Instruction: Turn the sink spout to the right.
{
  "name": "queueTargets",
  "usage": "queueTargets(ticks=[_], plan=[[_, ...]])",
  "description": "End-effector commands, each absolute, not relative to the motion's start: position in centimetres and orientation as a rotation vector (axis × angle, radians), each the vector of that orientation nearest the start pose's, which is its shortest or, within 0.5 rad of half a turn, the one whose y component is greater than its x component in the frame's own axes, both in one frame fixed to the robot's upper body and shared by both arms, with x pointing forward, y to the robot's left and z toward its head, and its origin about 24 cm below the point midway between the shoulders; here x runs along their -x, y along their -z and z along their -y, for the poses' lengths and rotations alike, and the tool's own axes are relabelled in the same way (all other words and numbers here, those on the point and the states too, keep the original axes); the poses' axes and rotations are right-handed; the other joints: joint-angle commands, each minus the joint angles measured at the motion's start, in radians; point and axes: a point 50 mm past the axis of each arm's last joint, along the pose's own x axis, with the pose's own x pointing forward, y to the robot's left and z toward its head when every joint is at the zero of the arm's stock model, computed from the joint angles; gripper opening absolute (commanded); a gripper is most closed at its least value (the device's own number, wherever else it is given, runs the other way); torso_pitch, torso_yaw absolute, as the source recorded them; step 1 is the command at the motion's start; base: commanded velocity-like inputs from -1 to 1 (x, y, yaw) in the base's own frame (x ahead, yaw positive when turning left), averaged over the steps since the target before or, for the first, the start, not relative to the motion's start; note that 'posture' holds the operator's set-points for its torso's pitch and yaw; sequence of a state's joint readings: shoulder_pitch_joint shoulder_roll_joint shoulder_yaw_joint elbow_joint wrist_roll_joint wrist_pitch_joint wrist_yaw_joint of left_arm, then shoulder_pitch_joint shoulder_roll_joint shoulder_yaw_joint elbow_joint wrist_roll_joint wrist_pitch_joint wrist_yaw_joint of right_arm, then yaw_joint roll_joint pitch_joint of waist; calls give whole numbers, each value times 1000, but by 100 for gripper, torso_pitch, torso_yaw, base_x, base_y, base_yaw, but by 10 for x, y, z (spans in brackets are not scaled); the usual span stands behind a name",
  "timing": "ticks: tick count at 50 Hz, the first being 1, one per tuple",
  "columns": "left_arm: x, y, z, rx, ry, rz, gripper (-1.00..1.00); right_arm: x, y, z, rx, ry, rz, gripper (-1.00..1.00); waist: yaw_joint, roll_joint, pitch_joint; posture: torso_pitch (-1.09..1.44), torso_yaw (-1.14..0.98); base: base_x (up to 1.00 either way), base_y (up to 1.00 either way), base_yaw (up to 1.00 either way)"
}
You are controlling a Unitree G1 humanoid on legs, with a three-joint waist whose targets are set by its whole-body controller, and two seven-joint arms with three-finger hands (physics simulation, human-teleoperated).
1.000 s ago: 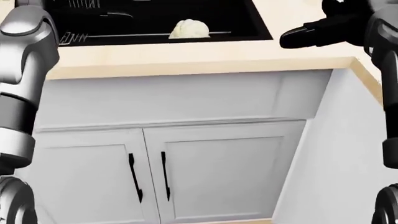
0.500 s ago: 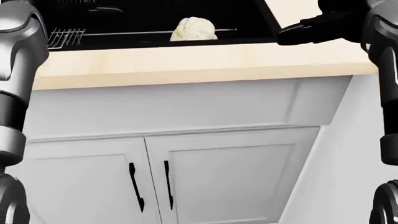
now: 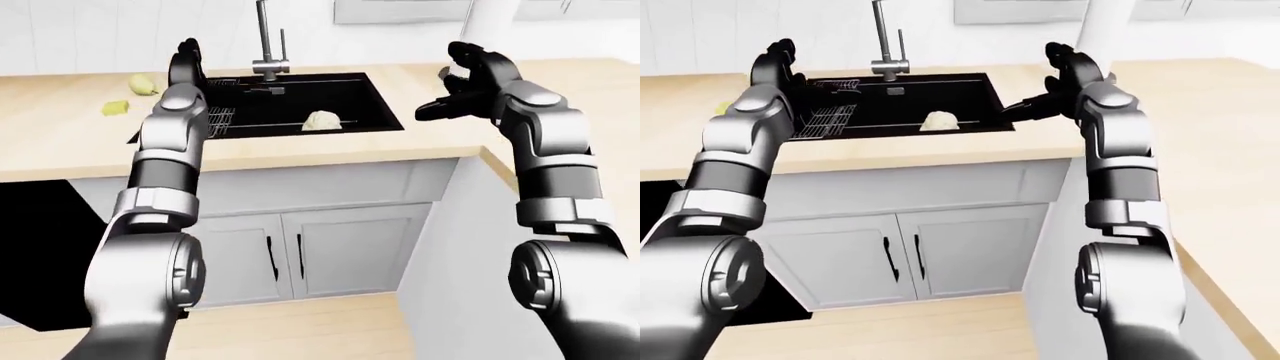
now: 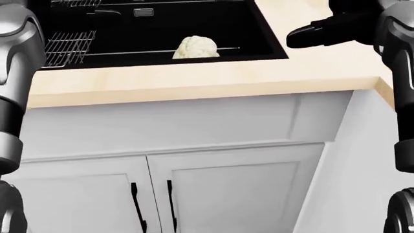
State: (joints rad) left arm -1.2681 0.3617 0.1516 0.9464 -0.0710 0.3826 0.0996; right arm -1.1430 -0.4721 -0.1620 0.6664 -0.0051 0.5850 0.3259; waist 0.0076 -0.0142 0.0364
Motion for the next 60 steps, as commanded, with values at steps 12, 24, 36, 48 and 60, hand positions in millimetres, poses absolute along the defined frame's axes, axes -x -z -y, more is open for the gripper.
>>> queueTargets(ticks=[12, 24, 36, 48, 60], plan=[[-421, -282, -196, -92, -195, 91, 100, -398, -284, 224, 204, -65, 14, 100, -17, 99, -30, 0, 0, 18, 0, 0], [-422, -279, -197, -89, -197, 87, 100, -398, -281, 226, 201, -63, 11, 100, 5, -16, -21, 0, 0, 27, 0, 0], [-422, -276, -203, -81, -205, 80, 100, -401, -282, 220, 204, -73, 15, 100, -5, -3, -25, 0, 0, 26, 0, 0], [-421, -286, -211, -70, -224, 90, 100, -400, -282, 222, 202, -72, 16, 100, -7, 54, -36, 0, 0, 26, 0, 0], [-421, -289, -221, -60, -246, 87, 100, -400, -285, 221, 207, -73, 15, 100, 1, -45, -42, 0, 0, 26, 0, 0]])
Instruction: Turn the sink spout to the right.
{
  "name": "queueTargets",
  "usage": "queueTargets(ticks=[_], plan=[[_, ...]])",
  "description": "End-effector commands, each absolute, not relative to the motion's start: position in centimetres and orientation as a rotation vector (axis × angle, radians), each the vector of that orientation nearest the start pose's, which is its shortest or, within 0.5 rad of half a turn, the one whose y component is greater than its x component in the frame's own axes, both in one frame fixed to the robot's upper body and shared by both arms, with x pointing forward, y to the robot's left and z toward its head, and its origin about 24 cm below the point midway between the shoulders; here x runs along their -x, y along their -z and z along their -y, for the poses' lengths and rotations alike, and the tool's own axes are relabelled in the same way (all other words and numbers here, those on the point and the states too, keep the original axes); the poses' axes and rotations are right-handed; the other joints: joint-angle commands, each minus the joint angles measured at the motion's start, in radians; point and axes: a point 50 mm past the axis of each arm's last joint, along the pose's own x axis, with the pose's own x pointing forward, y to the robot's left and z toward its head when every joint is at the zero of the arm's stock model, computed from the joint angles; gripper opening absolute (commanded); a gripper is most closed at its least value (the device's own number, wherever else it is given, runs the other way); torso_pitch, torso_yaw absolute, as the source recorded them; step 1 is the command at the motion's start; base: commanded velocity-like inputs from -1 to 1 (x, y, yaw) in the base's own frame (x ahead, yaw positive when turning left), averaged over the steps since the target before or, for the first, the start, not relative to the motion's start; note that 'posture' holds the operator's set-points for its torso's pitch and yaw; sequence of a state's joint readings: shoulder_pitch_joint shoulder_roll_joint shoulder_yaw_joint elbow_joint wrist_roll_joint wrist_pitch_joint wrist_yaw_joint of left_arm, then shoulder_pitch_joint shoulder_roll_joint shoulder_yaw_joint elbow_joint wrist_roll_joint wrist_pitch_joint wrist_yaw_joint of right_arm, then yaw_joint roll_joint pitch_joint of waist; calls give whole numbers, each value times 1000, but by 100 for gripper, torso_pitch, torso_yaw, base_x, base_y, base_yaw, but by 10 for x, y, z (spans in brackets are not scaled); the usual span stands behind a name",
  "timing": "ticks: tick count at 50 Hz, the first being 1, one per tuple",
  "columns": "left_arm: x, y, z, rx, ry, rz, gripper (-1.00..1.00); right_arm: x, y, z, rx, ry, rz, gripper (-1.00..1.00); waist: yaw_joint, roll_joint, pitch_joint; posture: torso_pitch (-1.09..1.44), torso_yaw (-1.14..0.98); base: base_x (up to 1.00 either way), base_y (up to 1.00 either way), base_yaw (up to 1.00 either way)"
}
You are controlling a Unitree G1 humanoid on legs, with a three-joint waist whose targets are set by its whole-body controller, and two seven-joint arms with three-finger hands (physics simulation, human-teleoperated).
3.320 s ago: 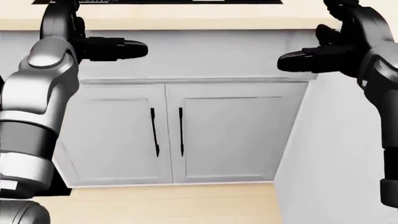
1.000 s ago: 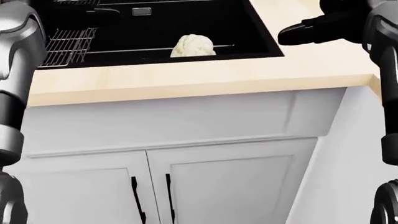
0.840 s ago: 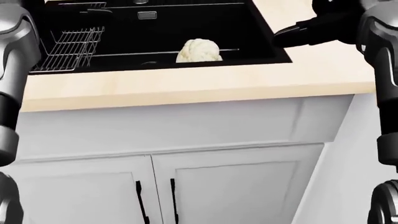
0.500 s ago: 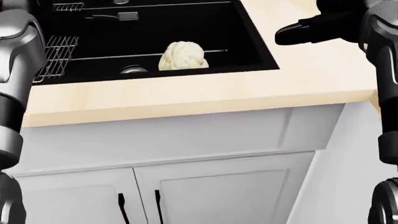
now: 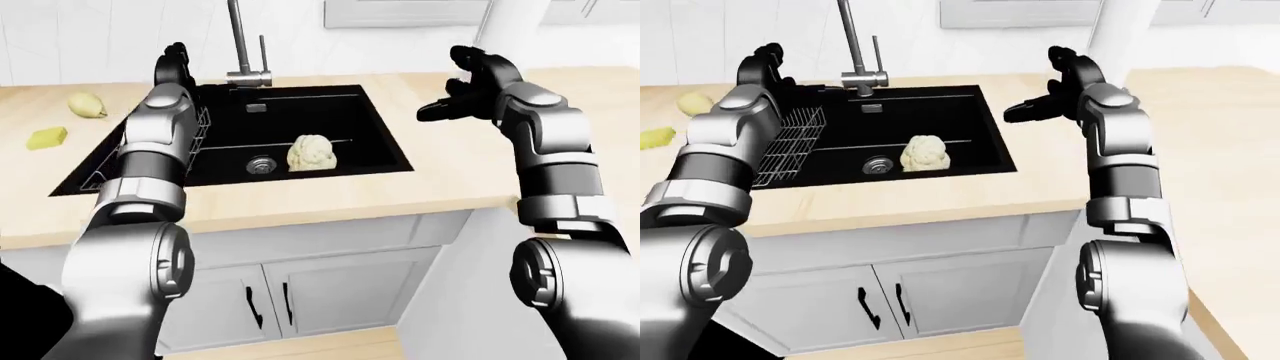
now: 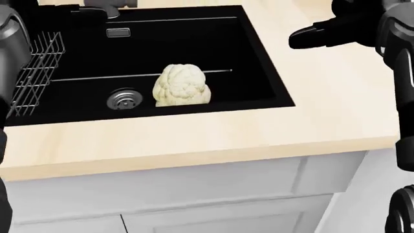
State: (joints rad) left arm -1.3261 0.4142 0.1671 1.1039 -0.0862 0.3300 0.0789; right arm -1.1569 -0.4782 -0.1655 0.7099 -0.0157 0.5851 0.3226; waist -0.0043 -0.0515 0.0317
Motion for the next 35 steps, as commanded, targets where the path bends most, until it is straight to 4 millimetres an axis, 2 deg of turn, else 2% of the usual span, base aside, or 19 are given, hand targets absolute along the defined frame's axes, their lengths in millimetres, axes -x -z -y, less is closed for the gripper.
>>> queueTargets(ticks=[1, 6, 8, 9, 10, 11, 12, 15, 19, 22, 24, 25, 26, 27, 30, 31, 32, 33, 35], plan=[[-421, -288, -221, -61, -247, 86, 100, -400, -286, 221, 208, -73, 15, 100, 11, 2, -37, 0, 0, 27, 0, 0], [-421, -286, -223, -63, -252, 83, 100, -401, -285, 221, 208, -74, 14, 100, 1, 58, -24, 0, 0, 26, 0, 0], [-421, -286, -223, -61, -254, 83, 100, -400, -285, 221, 206, -75, 15, 100, -7, 99, -30, 0, 0, 27, 0, 0], [-421, -285, -223, -61, -254, 82, 100, -400, -284, 221, 206, -75, 15, 100, -11, 129, -39, 0, 0, 27, 0, 0], [-421, -285, -224, -61, -255, 82, 100, -400, -283, 221, 205, -74, 14, 100, -19, 137, -53, 0, 0, 27, 0, 0], [-421, -285, -224, -61, -256, 81, 100, -400, -282, 221, 204, -74, 13, 100, -7, 121, -37, 0, 0, 27, 0, 0], [-421, -285, -224, -61, -255, 81, 100, -400, -282, 221, 204, -75, 14, 100, -12, 138, -32, 0, 0, 27, 0, 0], [-421, -285, -223, -60, -253, 81, 100, -400, -283, 221, 204, -75, 13, 100, -2, 115, -41, 0, 0, 26, 0, 0], [-421, -284, -221, -58, -248, 78, 100, -400, -283, 221, 205, -74, 13, 100, 7, 77, -30, 0, 0, 26, 0, 0], [-421, -284, -221, -59, -247, 79, 100, -400, -283, 221, 205, -74, 13, 100, 17, 31, -30, 0, 0, 26, 0, 0], [-421, -284, -221, -59, -248, 78, 100, -400, -283, 221, 205, -75, 13, 100, 25, -25, -42, 0, 0, 27, 0, 0], [-421, -284, -222, -58, -249, 78, 100, -400, -283, 221, 205, -75, 13, 100, 30, -23, -53, 0, 0, 27, 0, 0], [-421, -284, -222, -58, -249, 78, 100, -400, -284, 220, 205, -76, 14, 100, 19, -12, -36, 0, 0, 26, 0, 0], [-421, -284, -222, -57, -248, 78, 100, -400, -284, 220, 206, -76, 14, 100, 24, -29, -29, 0, 0, 27, 0, 0], [-421, -282, -222, -57, -249, 77, 100, -400, -284, 220, 205, -76, 15, 100, 13, -5, -38, 0, 0, 26, 0, 0], [-421, -282, -222, -57, -249, 77, 100, -400, -284, 220, 206, -76, 14, 100, 11, 5, -34, 0, 0, 27, 0, 0], [-421, -282, -222, -57, -249, 77, 100, -400, -284, 219, 206, -76, 15, 100, 13, 20, -40, 0, 0, 27, 0, 0], [-421, -282, -222, -57, -249, 77, 100, -399, -284, 219, 206, -76, 15, 100, 5, 19, -47, 0, 0, 26, 0, 0], [-421, -283, -222, -57, -249, 78, 100, -399, -283, 220, 206, -76, 15, 100, 4, 33, -58, 0, 0, 25, 0, 0]])
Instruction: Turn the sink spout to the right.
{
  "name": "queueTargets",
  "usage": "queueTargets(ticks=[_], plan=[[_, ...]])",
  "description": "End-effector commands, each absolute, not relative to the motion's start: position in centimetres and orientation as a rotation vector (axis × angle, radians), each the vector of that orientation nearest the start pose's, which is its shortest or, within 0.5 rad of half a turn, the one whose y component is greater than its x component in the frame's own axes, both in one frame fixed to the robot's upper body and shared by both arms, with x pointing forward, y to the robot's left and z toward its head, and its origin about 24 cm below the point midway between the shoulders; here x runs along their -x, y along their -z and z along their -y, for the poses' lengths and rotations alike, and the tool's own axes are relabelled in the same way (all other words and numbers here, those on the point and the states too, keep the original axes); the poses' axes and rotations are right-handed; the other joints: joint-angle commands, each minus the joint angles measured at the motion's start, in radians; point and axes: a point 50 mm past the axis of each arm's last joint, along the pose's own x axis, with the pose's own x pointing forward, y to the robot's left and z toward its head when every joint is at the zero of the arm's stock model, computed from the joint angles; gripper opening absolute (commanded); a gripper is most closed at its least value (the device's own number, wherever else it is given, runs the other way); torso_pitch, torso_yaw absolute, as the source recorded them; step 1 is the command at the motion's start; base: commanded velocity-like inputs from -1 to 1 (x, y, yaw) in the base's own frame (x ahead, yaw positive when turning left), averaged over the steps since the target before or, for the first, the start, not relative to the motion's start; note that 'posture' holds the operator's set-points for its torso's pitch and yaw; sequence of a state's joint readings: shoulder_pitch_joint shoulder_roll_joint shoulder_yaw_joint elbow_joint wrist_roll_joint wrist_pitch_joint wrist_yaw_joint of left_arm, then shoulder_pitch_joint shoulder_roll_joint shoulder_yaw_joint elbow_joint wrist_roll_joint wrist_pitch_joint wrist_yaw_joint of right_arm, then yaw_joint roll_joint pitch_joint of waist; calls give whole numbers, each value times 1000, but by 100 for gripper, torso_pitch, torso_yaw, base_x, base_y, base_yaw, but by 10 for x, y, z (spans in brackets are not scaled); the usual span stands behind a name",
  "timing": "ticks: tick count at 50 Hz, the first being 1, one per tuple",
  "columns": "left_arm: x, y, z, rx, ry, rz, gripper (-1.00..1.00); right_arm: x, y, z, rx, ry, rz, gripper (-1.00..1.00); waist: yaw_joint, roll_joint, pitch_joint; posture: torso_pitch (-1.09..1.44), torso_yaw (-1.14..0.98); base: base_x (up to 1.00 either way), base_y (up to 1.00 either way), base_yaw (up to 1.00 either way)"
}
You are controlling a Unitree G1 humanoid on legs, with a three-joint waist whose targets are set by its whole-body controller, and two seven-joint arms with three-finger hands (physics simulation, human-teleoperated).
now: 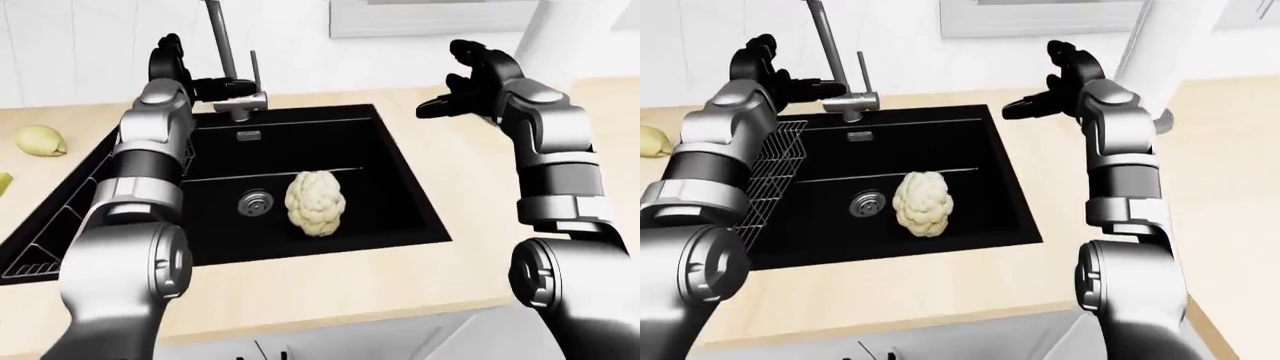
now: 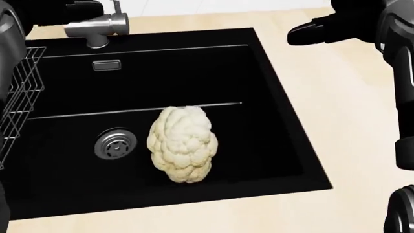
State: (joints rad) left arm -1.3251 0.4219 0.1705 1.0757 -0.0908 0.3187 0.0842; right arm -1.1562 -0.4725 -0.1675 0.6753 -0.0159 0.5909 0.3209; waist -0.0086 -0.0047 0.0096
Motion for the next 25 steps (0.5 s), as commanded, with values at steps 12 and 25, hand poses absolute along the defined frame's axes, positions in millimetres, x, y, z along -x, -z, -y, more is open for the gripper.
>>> queueTargets(ticks=[12, 25], plan=[[-421, -285, -222, -62, -250, 87, 100, -400, -286, 218, 211, -88, 20, 100, -7, 15, 6, 0, 0, 11, 0, 0], [-421, -278, -235, 27, -235, 50, 100, -399, -287, 220, 211, -91, 23, 100, 3, 5, -1, 0, 0, 0, 0, 0]])
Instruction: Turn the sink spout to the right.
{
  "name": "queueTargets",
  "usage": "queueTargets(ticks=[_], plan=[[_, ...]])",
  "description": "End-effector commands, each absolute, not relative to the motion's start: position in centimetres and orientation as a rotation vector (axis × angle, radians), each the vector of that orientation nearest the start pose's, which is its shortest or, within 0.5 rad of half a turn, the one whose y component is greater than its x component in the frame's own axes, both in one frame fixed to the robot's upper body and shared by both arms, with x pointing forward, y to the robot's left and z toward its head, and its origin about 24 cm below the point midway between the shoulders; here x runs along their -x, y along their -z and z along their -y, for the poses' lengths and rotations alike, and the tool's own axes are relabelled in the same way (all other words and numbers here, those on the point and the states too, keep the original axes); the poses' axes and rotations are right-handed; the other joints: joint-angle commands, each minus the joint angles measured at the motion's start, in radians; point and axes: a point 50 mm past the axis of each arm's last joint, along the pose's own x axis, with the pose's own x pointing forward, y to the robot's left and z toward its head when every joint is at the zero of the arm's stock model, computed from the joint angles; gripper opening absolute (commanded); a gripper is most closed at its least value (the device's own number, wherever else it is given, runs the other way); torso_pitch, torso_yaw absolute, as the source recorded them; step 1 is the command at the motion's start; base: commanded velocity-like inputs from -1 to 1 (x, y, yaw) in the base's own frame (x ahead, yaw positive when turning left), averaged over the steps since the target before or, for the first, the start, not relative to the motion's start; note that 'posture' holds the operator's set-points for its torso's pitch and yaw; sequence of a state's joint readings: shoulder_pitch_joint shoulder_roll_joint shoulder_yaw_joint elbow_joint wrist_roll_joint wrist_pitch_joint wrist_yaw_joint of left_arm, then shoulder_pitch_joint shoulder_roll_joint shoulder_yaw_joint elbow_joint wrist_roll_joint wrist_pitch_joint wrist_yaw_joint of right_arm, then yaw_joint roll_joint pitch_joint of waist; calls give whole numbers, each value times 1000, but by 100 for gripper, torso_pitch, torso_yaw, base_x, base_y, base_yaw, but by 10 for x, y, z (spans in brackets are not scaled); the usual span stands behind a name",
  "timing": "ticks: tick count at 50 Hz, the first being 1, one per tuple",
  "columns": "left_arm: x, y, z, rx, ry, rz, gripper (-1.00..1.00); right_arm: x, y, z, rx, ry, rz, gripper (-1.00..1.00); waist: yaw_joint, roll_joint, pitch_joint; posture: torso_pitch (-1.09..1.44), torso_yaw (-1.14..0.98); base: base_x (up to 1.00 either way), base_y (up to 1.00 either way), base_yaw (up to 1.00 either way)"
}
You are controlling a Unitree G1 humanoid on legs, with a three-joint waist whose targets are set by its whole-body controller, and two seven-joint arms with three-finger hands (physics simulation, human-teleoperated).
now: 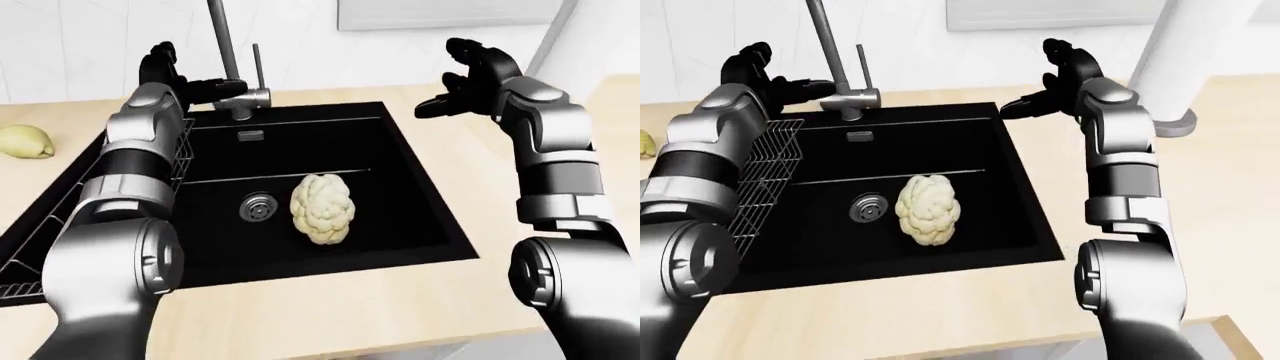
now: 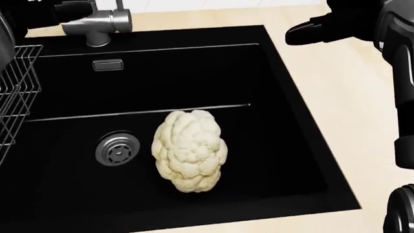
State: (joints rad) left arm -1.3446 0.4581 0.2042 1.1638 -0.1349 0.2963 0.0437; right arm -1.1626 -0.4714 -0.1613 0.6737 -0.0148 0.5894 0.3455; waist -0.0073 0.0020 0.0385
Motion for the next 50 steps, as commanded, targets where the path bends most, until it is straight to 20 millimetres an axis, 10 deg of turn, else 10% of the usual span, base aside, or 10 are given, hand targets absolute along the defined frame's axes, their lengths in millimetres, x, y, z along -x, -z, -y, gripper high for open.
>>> queueTargets(ticks=[1, 25, 50], plan=[[-421, -278, -236, 31, -239, 50, 100, -399, -287, 220, 211, -92, 24, 100, 2, -1, -30, 0, 0, 0, 0, 0], [-420, -275, -239, 48, -250, 27, 100, -399, -285, 219, 210, -93, 26, 100, 11, -2, -46, -2, 0, 0, 0, 0], [-421, -274, -237, 37, -249, 22, 100, -398, -287, 220, 213, -92, 27, 100, 8, 0, -124, -13, 0, 0, 0, 0]])
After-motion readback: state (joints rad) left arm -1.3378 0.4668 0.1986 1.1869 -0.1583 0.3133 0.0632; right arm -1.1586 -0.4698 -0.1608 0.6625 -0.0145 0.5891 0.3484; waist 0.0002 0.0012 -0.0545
